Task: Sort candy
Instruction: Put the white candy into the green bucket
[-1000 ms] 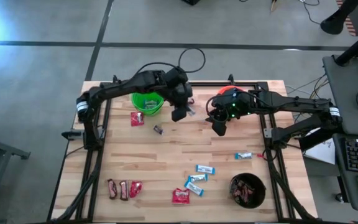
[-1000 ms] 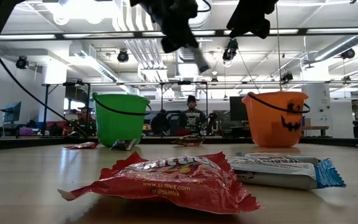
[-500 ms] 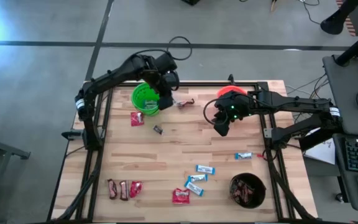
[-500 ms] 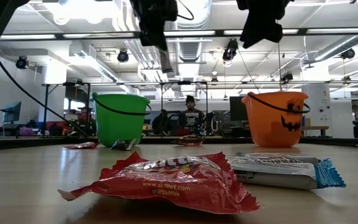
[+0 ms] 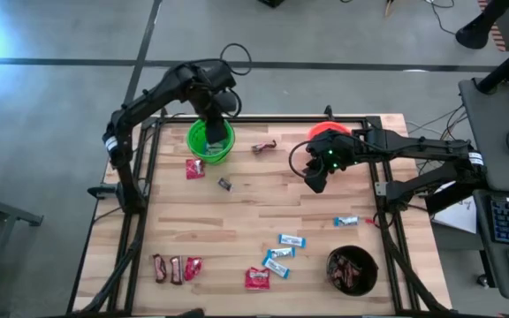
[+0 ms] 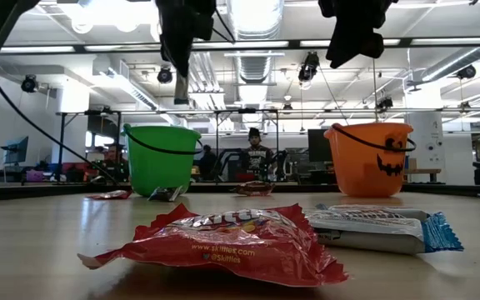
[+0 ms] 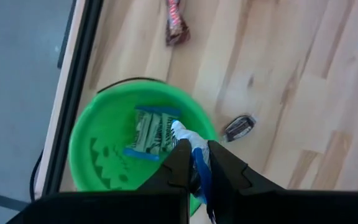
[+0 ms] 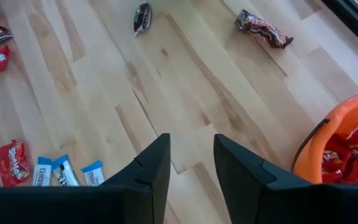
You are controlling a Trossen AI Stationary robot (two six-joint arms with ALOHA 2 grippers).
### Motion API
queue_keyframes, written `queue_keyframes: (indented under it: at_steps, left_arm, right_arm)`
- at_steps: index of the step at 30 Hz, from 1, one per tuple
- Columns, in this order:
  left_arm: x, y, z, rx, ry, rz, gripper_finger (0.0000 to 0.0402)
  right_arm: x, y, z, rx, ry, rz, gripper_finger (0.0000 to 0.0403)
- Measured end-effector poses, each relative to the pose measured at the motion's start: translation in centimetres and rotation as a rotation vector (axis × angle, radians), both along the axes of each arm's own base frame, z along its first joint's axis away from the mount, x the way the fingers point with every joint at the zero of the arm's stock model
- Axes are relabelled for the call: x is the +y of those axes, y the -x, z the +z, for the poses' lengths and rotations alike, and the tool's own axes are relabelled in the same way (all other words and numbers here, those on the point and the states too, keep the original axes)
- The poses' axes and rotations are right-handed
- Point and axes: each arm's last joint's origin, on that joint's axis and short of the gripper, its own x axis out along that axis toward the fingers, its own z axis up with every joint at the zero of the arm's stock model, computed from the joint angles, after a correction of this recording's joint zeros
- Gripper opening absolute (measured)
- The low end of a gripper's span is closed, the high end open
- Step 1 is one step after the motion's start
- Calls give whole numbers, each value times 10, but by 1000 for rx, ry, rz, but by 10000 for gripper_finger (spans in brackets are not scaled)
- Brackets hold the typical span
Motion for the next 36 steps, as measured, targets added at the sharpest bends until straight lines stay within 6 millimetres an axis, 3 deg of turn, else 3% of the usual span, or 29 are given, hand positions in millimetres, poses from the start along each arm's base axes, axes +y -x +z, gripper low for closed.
queue_keyframes:
  at_steps: [7, 14, 25, 31, 36]
  left_arm:
    - [20, 12, -12, 41, 22, 52, 7]
    - [32, 20, -40, 135, 84, 81, 11]
    - [34, 24, -75, 319, 55, 82, 77]
    - [34, 21, -73, 270, 69, 106, 122]
    - [30, 10, -66, 71, 205, 77, 151]
  right_arm:
    - [0, 0, 0, 0, 0, 0, 111]
    - [-1, 0, 0, 3, 14, -10, 111]
    - [-1, 0, 0, 4, 20, -4, 131]
    - [-1, 0, -1, 4, 19, -3, 138]
    - [0, -3, -8, 23, -22, -9, 147]
